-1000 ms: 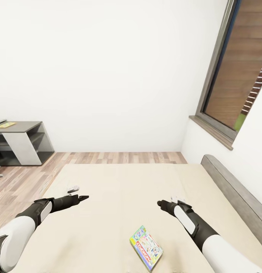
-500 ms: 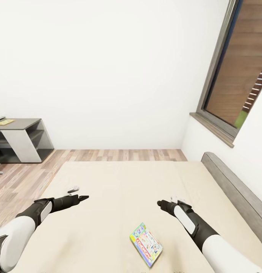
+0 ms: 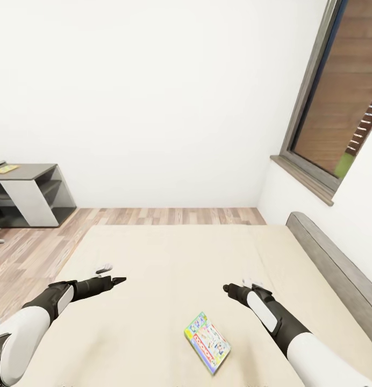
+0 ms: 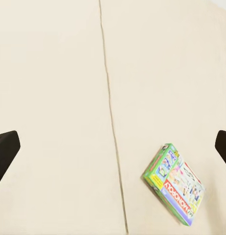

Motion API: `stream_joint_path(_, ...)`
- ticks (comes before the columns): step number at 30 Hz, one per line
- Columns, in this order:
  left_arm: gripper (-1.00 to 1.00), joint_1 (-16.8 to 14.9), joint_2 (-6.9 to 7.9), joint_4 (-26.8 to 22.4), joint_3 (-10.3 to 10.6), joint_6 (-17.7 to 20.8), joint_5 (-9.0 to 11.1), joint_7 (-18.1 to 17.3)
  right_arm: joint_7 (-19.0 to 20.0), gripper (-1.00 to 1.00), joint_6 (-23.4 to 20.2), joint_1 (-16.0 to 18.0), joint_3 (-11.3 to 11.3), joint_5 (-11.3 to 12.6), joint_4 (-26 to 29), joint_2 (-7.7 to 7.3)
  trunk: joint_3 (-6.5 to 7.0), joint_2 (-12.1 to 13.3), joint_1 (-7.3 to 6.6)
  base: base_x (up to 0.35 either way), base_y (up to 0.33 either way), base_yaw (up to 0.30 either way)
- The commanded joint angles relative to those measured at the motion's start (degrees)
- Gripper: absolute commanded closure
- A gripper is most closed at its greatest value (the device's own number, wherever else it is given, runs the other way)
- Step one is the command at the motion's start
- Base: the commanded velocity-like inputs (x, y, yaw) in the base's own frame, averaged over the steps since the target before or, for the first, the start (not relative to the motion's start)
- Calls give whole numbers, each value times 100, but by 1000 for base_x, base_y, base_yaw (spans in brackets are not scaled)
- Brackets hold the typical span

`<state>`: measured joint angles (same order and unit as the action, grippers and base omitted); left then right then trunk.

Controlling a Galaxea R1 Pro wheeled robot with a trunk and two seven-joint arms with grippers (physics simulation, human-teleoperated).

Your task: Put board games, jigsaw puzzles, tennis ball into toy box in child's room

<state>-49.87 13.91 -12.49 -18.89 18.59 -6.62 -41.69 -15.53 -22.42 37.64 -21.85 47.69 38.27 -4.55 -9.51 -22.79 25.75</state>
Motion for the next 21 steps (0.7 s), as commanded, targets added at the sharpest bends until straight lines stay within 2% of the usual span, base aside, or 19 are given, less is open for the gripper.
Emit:
stream_joint_path(1, -100, -5, -3, -8, -49, 37, -59, -32, -55, -100, -7, 6, -38, 57, 13, -9, -22, -13, 3, 0, 0, 0)
stream_joint_path(21, -100, -5, -3, -8, -45, 34, -59, -32, -55, -100, -8, 6, -40, 57, 10, -8, -212, -13, 3, 0, 0, 0)
